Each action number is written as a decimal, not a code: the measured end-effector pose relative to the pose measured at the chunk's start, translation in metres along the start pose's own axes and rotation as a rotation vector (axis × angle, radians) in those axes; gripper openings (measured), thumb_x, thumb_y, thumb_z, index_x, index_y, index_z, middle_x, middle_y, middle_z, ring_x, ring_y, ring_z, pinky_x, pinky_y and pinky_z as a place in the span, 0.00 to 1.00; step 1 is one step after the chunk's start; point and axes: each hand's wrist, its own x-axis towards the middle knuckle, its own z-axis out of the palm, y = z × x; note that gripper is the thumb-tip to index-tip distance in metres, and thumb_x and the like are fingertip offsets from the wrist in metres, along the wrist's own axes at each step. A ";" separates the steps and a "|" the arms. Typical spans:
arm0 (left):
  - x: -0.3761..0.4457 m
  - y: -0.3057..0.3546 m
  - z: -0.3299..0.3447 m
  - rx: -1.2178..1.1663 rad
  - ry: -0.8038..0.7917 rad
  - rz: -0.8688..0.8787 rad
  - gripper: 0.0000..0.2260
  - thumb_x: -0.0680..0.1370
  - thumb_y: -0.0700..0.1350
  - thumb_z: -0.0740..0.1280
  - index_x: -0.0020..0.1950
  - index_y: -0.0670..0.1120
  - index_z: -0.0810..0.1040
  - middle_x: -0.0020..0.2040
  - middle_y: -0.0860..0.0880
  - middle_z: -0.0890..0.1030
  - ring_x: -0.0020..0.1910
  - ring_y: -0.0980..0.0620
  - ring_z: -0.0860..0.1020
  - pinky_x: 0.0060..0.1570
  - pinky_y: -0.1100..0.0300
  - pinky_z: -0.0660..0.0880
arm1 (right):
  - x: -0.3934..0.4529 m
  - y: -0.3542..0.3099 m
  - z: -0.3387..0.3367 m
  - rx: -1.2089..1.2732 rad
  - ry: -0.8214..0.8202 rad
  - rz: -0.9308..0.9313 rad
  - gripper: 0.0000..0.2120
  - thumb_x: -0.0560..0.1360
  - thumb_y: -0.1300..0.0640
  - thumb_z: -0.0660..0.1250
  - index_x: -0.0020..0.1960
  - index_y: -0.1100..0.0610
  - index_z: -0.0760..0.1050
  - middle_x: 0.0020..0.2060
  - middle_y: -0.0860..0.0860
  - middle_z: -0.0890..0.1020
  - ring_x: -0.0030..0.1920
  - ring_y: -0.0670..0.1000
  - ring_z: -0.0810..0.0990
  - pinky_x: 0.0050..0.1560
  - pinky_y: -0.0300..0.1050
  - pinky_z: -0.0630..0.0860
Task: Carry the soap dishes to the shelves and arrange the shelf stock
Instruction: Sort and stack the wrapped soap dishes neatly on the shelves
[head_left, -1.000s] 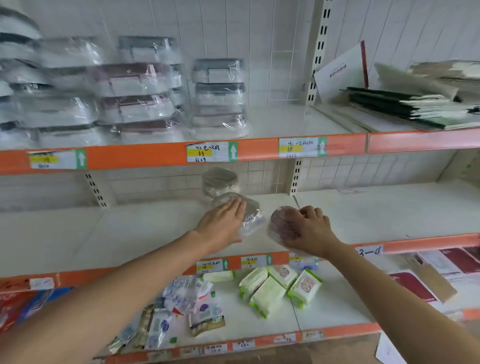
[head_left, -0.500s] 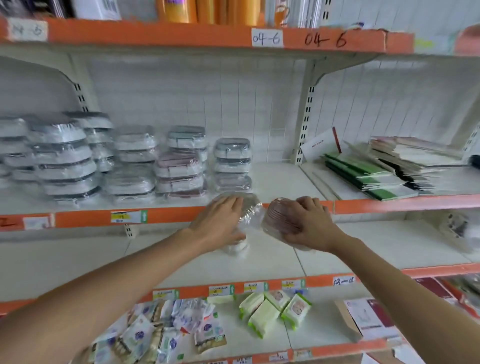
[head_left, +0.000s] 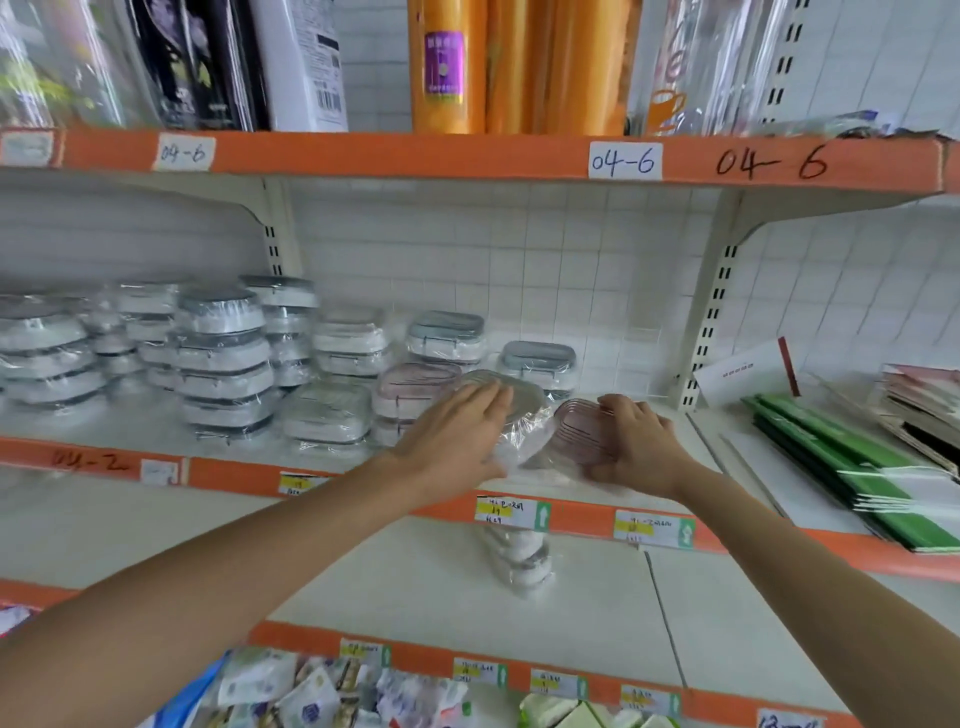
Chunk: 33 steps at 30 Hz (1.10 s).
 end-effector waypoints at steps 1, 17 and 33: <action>0.002 -0.005 -0.005 0.005 0.012 -0.027 0.38 0.80 0.54 0.62 0.78 0.40 0.44 0.79 0.44 0.49 0.77 0.49 0.48 0.73 0.60 0.43 | 0.010 -0.002 -0.002 0.004 0.003 -0.022 0.39 0.68 0.43 0.73 0.71 0.56 0.59 0.67 0.52 0.68 0.67 0.54 0.64 0.65 0.49 0.59; -0.055 -0.127 -0.042 0.186 -0.135 -0.509 0.38 0.79 0.54 0.64 0.78 0.40 0.46 0.79 0.44 0.53 0.77 0.47 0.52 0.76 0.56 0.50 | 0.145 -0.142 0.004 0.131 -0.057 -0.427 0.31 0.70 0.47 0.72 0.68 0.55 0.66 0.63 0.55 0.68 0.66 0.56 0.66 0.67 0.48 0.62; -0.002 -0.112 -0.045 0.184 0.008 -0.280 0.39 0.78 0.54 0.65 0.78 0.40 0.45 0.79 0.42 0.52 0.77 0.45 0.53 0.76 0.55 0.51 | 0.169 -0.118 -0.001 0.047 0.000 -0.386 0.27 0.78 0.46 0.62 0.75 0.52 0.61 0.75 0.49 0.60 0.75 0.50 0.56 0.75 0.49 0.49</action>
